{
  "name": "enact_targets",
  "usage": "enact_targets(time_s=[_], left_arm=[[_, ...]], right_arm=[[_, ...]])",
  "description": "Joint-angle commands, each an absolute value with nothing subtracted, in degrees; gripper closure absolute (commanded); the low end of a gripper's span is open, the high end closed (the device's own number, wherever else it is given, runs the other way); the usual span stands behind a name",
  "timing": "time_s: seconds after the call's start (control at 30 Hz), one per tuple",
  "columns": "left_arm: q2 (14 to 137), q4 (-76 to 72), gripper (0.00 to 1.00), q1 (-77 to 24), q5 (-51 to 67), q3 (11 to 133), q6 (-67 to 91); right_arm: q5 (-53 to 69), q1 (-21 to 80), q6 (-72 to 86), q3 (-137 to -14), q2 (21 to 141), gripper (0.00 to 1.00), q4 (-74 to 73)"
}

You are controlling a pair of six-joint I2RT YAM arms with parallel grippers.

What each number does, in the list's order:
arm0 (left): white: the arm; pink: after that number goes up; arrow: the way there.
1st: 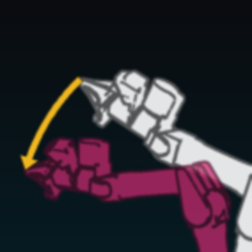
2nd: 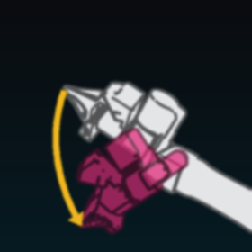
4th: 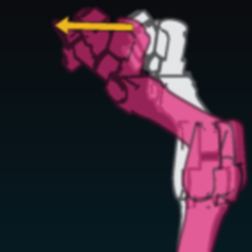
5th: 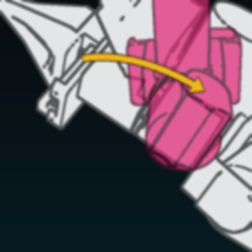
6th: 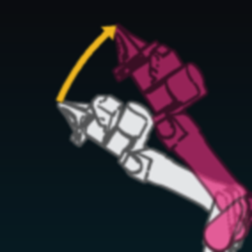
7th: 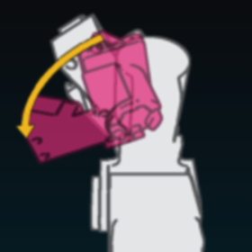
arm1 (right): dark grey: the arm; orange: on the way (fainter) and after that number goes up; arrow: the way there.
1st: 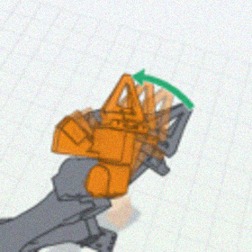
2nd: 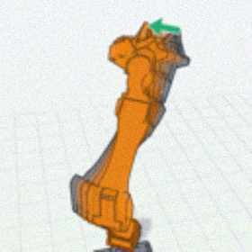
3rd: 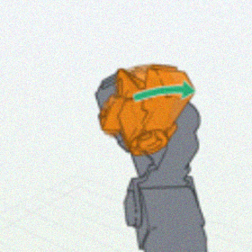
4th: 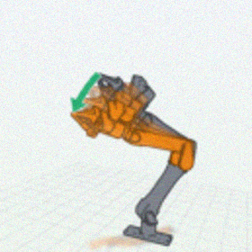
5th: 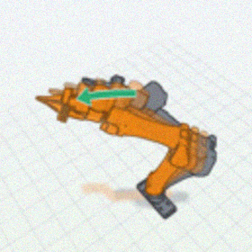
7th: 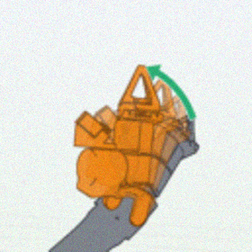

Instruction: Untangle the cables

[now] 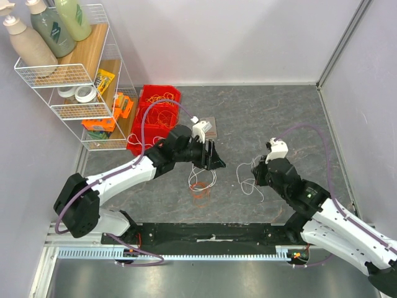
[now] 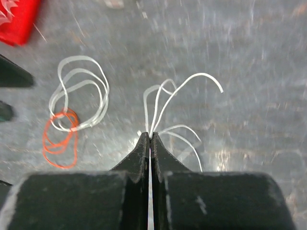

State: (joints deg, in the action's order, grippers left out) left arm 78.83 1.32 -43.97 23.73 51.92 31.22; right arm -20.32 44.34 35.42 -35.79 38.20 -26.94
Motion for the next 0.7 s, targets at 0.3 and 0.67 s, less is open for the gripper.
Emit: enact_targets(time_s=[0.3, 0.67], left_arm=[[91.74, 9.57, 0.42, -52.29, 20.12, 61.6, 21.88], [98.34, 6.15, 0.15, -55.45, 25.23, 63.54, 19.26]], right_arm=[[-15.56, 44.12, 51.85, -27.61, 38.23, 0.99, -34.63], [-7.47, 44.12, 57.74, -17.41, 28.83, 0.97, -35.95]])
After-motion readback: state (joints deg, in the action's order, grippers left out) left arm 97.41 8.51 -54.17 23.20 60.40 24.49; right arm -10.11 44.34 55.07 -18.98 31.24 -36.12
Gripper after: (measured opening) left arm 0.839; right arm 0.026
